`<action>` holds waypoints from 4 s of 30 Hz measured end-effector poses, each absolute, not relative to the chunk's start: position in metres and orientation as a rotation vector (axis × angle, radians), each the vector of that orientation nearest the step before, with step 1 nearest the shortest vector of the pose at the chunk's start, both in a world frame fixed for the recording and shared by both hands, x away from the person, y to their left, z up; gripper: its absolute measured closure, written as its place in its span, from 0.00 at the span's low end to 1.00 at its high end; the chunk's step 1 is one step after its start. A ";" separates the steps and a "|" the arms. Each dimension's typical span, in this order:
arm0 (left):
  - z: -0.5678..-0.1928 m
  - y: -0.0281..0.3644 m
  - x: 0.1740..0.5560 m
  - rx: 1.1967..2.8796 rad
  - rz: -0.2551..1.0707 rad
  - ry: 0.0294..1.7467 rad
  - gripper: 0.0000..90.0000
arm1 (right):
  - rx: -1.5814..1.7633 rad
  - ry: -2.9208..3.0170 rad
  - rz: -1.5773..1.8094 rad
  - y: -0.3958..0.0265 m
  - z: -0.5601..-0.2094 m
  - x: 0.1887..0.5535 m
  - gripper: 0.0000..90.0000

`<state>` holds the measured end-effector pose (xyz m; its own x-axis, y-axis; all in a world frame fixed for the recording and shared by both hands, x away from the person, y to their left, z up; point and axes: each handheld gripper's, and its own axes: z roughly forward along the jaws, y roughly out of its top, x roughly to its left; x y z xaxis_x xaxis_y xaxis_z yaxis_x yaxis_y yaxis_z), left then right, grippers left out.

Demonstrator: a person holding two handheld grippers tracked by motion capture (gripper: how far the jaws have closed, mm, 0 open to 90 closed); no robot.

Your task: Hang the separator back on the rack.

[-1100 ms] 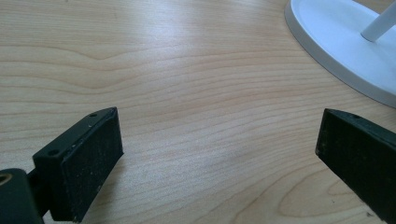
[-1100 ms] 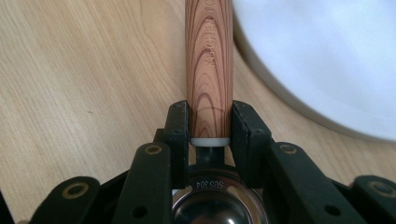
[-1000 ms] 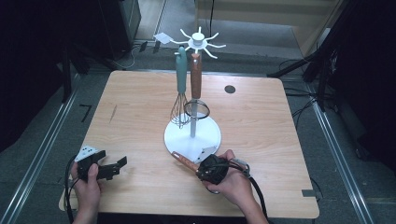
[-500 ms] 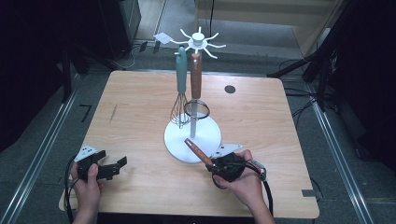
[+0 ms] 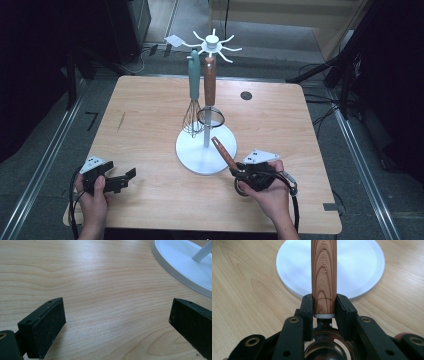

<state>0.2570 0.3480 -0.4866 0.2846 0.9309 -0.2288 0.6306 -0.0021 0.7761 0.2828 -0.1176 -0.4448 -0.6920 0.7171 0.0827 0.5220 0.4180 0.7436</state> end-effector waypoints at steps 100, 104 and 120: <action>-0.487 0.348 0.255 1.690 0.465 1.456 0.00 | 1.027 1.764 1.645 -0.124 -0.318 0.260 0.79; -0.487 0.349 0.255 1.687 0.462 1.456 0.00 | 0.997 1.746 1.660 -0.121 -0.310 0.259 0.79; -0.487 0.349 0.256 1.686 0.461 1.455 0.00 | 0.943 1.691 1.696 -0.114 -0.288 0.259 0.79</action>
<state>0.2556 0.3485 -0.4871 0.2581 0.9357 -0.2405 0.6267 0.0273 0.7788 0.2587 -0.1141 -0.2879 -0.5956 0.7980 0.0920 0.0895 -0.0479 0.9948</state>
